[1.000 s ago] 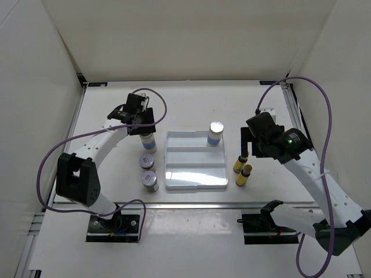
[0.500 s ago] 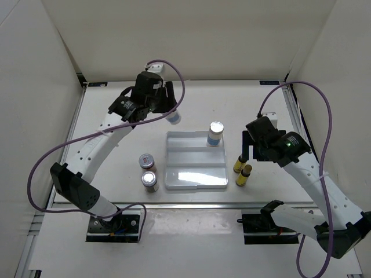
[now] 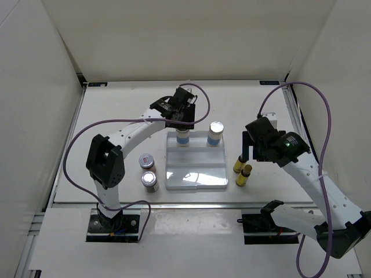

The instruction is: Organize the condiment bottles

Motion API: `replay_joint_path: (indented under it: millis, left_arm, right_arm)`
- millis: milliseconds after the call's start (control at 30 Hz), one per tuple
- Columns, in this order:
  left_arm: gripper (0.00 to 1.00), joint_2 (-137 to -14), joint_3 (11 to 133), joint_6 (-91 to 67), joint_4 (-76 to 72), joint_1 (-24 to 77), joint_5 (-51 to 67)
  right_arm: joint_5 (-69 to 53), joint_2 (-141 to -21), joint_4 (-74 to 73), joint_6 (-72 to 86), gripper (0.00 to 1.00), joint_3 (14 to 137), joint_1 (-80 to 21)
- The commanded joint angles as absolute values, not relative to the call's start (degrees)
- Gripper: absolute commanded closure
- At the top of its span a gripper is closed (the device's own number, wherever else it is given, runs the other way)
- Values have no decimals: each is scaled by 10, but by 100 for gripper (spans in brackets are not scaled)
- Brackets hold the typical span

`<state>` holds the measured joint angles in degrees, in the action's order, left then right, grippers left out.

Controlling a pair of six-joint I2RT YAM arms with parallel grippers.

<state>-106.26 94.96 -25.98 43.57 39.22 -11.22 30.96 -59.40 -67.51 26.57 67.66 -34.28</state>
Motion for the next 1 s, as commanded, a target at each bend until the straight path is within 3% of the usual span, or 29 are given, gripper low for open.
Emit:
replay_joint_path:
  millis: [0,33,200,300,333,367,633,767,967]
  left_arm:
    - [82,-1034,965,-266,411,396,-143]
    - [79,-1041,965,-266,411,396,-143]
    - [37,-1061,965,-266,411,396,-157]
    - [26,-1061,965,-252,411,396,-157]
    - [9,-1061,965,-252,411,396,-163]
    - [0,-1053,965,-244,411,396,-163]
    - [0,-920,956,-199,475,396,-223]
    - [0,-754,839,-184,475,385,-309]
    - [0,-650,660,-185,475,359,-387]
  right_arm:
    - [323,-593,-667,267,0,673,-343]
    - [323,-593,-667,267,0,673,-343]
    - [312,-593,-662,262,0,673,-343]
    - [303,-606,-657,257,0,673,-343]
    - [298,-606,-657,257,0,673,-343]
    - [298,-613,-657,257,0,673,-343]
    - [268,-619,-657,257,0,679,-338]
    - [220,-633,-651,257,0,685,-323]
    - [165,-686,-596,274,3,653,-307]
